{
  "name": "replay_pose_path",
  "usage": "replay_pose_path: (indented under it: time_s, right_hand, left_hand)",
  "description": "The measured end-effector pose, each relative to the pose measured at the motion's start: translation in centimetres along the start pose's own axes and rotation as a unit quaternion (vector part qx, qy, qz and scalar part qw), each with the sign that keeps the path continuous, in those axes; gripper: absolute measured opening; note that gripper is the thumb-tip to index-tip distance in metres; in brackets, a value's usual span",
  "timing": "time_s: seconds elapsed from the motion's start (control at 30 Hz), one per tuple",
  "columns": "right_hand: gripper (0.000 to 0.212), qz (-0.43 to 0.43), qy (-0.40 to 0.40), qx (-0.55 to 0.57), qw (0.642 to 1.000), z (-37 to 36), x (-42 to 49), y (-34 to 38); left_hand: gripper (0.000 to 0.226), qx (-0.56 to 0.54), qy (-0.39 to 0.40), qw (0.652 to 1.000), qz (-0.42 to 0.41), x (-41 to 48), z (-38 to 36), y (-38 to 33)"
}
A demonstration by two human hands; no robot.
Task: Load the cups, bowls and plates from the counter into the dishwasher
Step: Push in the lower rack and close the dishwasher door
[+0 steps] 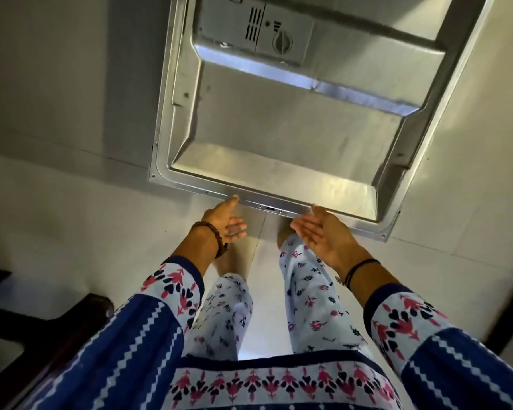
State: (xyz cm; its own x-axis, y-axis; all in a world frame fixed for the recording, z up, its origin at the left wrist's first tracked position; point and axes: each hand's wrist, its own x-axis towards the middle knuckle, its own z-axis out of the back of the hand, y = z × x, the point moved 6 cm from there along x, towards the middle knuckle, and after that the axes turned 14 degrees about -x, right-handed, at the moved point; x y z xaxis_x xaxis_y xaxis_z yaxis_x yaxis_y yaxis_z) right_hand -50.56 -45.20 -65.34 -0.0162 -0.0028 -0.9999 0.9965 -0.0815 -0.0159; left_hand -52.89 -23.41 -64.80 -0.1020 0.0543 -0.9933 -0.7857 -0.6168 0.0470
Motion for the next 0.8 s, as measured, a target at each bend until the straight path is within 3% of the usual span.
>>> replay_pose_path:
  time_s: [0.17,0.3,0.47,0.57,0.7,0.8]
  right_hand:
    - [0.048,0.012,-0.004,0.127,0.992,-1.3,2.8,-2.1]
    - [0.028,0.074,-0.053,0.217,0.972,-2.1,4.6,-1.7]
    - [0.028,0.123,-0.08,0.25,0.957,-1.8,6.7,-2.4]
    - [0.028,0.143,-0.088,0.27,0.948,-1.5,6.6,-2.7]
    - [0.042,0.134,-0.102,0.274,0.947,-1.5,4.3,-3.3]
    - [0.04,0.125,-0.109,0.232,0.959,-1.4,0.6,-3.3]
  left_hand:
    - [0.077,-0.065,0.019,0.995,-0.068,3.8,-0.3,-0.7]
    - [0.063,-0.153,0.047,0.981,-0.11,6.0,-0.6,-1.4]
    - [0.032,-0.249,0.087,0.954,-0.146,7.7,-0.9,-1.2]
    - [0.018,-0.238,0.1,0.955,-0.147,7.7,-0.4,-1.2]
    - [0.015,-0.216,0.088,0.96,-0.153,5.4,0.2,-0.8]
    - [0.018,-0.198,0.083,0.964,-0.154,2.1,0.5,-0.7]
